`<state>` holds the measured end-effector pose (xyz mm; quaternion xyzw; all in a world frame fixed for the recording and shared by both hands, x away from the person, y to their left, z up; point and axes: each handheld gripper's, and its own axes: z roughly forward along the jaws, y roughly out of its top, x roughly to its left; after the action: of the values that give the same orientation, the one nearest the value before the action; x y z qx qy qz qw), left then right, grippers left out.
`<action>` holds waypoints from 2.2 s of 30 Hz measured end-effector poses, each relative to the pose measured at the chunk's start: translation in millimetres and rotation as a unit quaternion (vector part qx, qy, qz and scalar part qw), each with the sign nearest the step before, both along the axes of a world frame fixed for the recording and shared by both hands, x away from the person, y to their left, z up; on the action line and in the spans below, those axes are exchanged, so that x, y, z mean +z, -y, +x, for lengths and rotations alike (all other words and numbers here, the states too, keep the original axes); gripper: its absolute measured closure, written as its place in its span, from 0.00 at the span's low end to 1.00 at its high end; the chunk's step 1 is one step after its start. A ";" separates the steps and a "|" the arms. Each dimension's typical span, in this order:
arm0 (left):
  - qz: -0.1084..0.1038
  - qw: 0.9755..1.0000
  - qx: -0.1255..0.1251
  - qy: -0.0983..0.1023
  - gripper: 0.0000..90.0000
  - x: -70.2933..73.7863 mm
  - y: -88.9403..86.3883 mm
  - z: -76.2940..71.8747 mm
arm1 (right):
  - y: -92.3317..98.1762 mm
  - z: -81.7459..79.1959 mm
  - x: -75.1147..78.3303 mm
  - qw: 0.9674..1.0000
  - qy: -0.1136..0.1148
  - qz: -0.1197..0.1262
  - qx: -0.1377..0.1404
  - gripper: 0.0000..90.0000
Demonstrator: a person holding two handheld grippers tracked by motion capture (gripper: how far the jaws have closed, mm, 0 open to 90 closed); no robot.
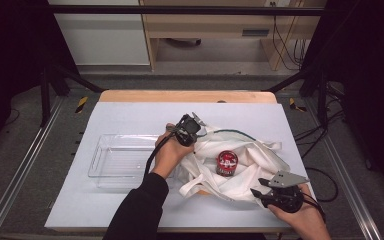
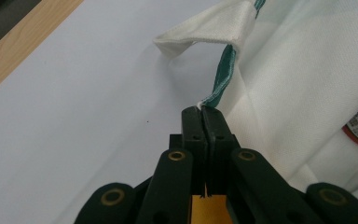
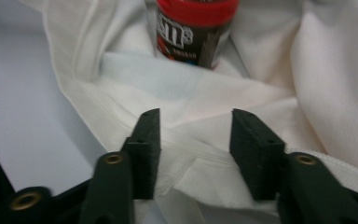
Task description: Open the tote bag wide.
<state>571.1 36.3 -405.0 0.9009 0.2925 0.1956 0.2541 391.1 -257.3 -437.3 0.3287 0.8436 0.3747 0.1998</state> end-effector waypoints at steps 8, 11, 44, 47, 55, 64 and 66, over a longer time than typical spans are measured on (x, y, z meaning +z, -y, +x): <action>0.000 1.000 -0.001 -0.006 0.99 0.0 -0.5 0.9 | 15.5 -15.0 8.1 0.999 0.028 0.013 0.014 0.23; 0.000 1.000 -0.001 -0.006 0.99 -0.2 -0.3 1.0 | 6.2 -15.5 5.7 0.999 0.032 0.007 0.032 0.17; 0.007 1.000 0.007 -0.001 0.99 0.7 -4.3 2.0 | -8.4 -11.6 -12.0 0.993 -0.041 -0.026 0.110 0.96; 0.013 1.000 0.011 -0.007 0.99 -1.9 -3.2 3.1 | -6.0 -9.2 -16.9 0.993 -0.047 -0.016 0.108 0.96; -0.011 1.000 0.010 0.008 0.96 3.7 -6.1 -2.3 | -4.3 -7.5 -8.2 0.993 -0.042 0.008 0.107 0.80; -0.074 0.996 0.018 0.041 0.58 24.9 -16.2 -19.7 | -7.3 -0.4 22.8 0.997 -0.010 0.035 0.075 0.39; -0.094 0.994 0.025 0.045 0.48 28.5 -21.0 -23.4 | -9.5 4.6 31.3 0.997 -0.004 0.042 0.067 0.34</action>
<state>547.7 57.3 -376.5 0.8557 0.3201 0.2134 0.3460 395.7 -247.8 -406.0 0.2806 0.8481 0.4212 0.1566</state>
